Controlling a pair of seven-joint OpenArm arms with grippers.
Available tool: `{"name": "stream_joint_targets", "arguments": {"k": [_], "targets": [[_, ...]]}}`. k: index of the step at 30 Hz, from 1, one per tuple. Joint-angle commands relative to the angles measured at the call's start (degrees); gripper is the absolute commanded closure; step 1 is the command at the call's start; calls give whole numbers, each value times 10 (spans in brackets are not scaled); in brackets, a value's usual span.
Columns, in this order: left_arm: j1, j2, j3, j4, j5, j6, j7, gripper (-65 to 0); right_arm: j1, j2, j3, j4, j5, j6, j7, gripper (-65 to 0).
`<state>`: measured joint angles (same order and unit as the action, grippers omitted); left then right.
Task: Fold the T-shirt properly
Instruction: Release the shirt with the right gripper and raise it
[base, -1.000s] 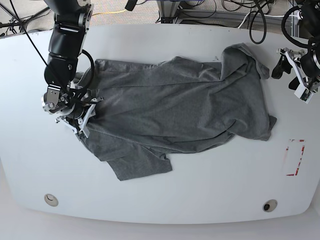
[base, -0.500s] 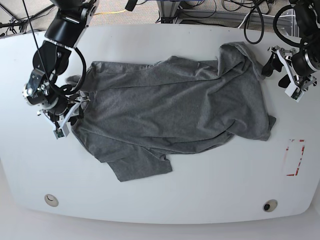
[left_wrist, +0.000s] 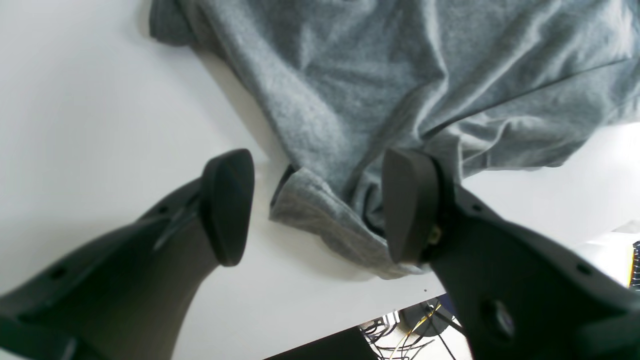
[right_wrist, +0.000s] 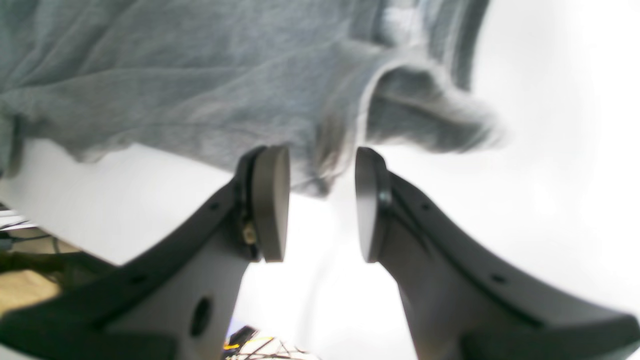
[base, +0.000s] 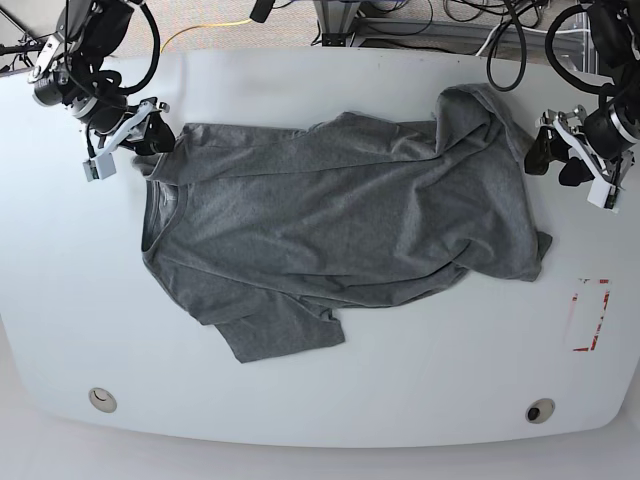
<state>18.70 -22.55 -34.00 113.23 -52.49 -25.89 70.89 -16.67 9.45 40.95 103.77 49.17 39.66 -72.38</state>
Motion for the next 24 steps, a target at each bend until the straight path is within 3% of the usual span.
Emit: {"name": "stream_joint_targets", "arguments": {"k": [1,12,21,24], "targets": [[-3,-11,-4,7,22,-2,-11,-378,-15,7,14,11,11,3,11,-209],[-4,3,-4,7,57,-2,-11,-378,-6,7,12,-134,10,3,39,-209],[-3,4,-4,7,57,-3,-11,-378,8,5,-47,-143,12,3,39,-209],[-3,4,-4,7,57,-3,-11,-378,11,-11,-57,-145,10,3,39,-208]]}}
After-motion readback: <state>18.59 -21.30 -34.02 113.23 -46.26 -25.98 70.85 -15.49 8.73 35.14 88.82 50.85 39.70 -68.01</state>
